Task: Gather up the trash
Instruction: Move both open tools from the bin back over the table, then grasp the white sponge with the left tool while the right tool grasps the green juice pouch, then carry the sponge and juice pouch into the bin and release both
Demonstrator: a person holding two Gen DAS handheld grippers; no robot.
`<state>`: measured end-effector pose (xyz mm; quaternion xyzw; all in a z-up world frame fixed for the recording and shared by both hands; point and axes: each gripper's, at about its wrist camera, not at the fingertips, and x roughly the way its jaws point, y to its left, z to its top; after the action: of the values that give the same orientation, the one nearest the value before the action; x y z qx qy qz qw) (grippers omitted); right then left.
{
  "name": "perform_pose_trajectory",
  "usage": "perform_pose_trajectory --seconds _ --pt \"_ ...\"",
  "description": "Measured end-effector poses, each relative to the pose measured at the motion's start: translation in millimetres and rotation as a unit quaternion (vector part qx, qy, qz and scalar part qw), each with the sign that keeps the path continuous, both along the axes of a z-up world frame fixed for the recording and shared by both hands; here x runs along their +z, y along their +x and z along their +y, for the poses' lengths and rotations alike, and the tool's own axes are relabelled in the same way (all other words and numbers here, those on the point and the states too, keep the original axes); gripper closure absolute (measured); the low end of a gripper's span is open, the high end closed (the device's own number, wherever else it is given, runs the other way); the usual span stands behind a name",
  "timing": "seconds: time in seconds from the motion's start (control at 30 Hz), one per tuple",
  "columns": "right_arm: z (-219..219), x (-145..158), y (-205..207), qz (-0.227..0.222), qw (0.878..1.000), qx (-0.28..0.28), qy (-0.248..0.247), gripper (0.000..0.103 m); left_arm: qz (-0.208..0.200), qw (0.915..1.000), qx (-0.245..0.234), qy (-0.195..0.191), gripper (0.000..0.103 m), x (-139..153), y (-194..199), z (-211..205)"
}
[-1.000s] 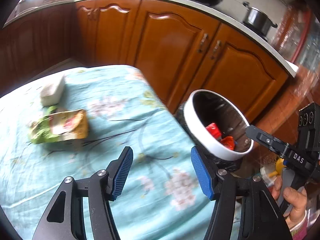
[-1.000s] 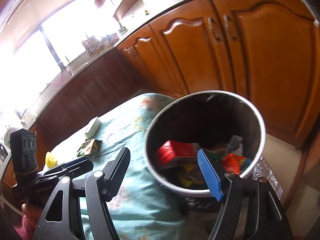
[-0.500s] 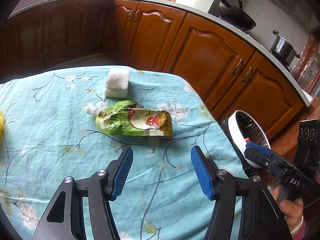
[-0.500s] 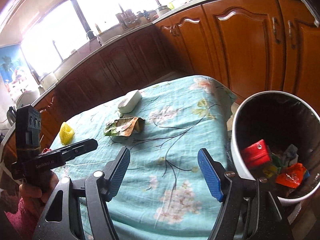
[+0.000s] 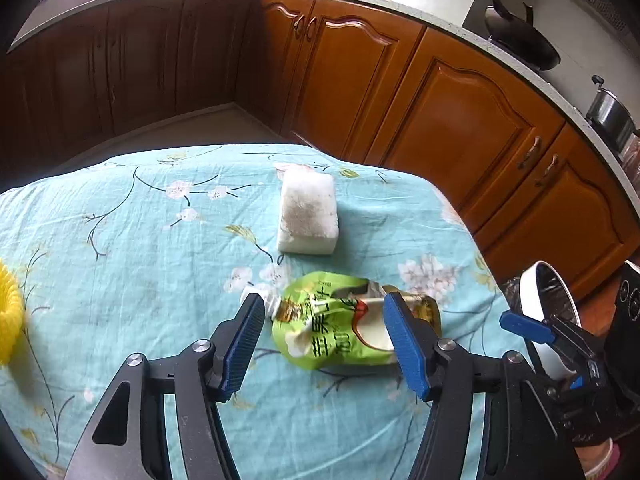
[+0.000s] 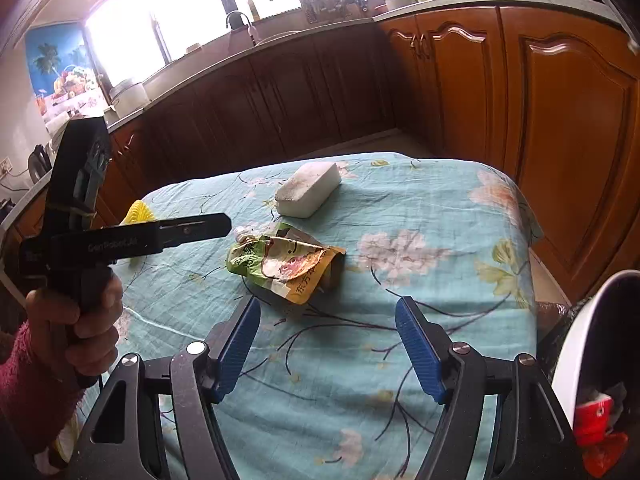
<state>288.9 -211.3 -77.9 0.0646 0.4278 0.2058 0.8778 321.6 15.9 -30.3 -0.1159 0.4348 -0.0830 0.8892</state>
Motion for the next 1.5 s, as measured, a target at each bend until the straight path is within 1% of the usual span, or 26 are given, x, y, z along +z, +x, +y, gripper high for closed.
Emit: perform_pose_trajectory --seconds 0.13,0.23,0.3,0.37,0.47,0.53,0.6,0.67,0.7,0.73,0.77,0.83,0.87,0.93,0.97,1.07,1.13,1.2,1.3,1.37,1.5 --pt "13 -7 22 0.001 0.999 0.033 -0.011 0.031 0.009 0.9998 0.005 0.017 0.039 -4 39 -1" --pt "22 -12 41 0.013 0.998 0.061 -0.016 0.030 0.019 0.9995 0.005 0.025 0.036 -10 67 -2" --pt "32 -16 51 0.018 0.995 0.092 -0.025 0.023 0.027 0.9992 0.003 0.029 0.034 -14 86 -4" --pt "45 -19 57 0.018 0.991 0.125 -0.041 0.018 0.034 0.9988 -0.002 0.035 0.032 -19 102 -7" --pt "66 -24 63 0.009 0.981 0.174 -0.081 0.016 0.042 0.9978 -0.008 0.051 0.032 -27 119 -13" --pt "78 -30 66 0.005 0.974 0.194 -0.113 0.016 0.051 0.9970 -0.008 0.058 0.032 -32 130 -14" --pt "85 -37 69 0.004 0.969 0.208 -0.133 0.016 0.060 0.9962 -0.007 0.062 0.034 -39 135 -15" --pt "91 -42 72 0.004 0.966 0.213 -0.147 0.018 0.064 0.9965 -0.010 0.053 0.034 -45 137 -15" --pt "93 -45 73 0.006 0.965 0.214 -0.149 0.020 0.062 0.9969 -0.013 0.048 0.040 -48 137 -15" --pt "93 -47 73 0.006 0.966 0.213 -0.149 0.022 0.060 0.9972 -0.019 0.040 0.043 -48 136 -16" --pt "92 -47 72 0.004 0.967 0.211 -0.146 0.029 0.057 0.9975 -0.025 0.033 0.054 -47 135 -17" --pt "89 -46 68 0.002 0.970 0.200 -0.139 0.031 0.048 0.9973 -0.029 0.047 0.056 -43 129 -19" --pt "87 -45 66 0.002 0.971 0.194 -0.138 0.035 0.042 0.9971 -0.030 0.055 0.057 -41 127 -22" --pt "82 -43 57 0.001 0.974 0.183 -0.134 0.044 0.037 0.9968 -0.033 0.062 0.057 -38 120 -24" --pt "80 -41 52 0.001 0.976 0.176 -0.129 0.052 0.035 0.9971 -0.035 0.058 0.057 -36 115 -23" --pt "70 -34 39 0.012 0.982 0.153 -0.106 0.052 0.023 0.9982 -0.032 0.046 0.058 -25 100 -19" --pt "62 -32 27 0.016 0.985 0.136 -0.101 0.052 0.012 0.9989 -0.031 0.034 0.058 -15 86 -15" --pt "54 -28 18 0.022 0.990 0.114 -0.085 0.054 0.000 0.9993 -0.031 0.022 0.058 -4 69 -12" --pt "27 -20 3 0.030 0.997 0.063 -0.043 0.055 -0.017 0.9992 -0.037 0.005 0.058 9 40 -10" --pt "7 -15 -8 0.040 0.999 0.026 -0.012 0.055 -0.022 0.9988 -0.044 -0.004 0.058 12 21 -12" --pt "-20 -13 -30 0.051 0.998 -0.030 0.003 0.055 -0.015 0.9978 -0.060 -0.026 0.058 8 -18 -14"
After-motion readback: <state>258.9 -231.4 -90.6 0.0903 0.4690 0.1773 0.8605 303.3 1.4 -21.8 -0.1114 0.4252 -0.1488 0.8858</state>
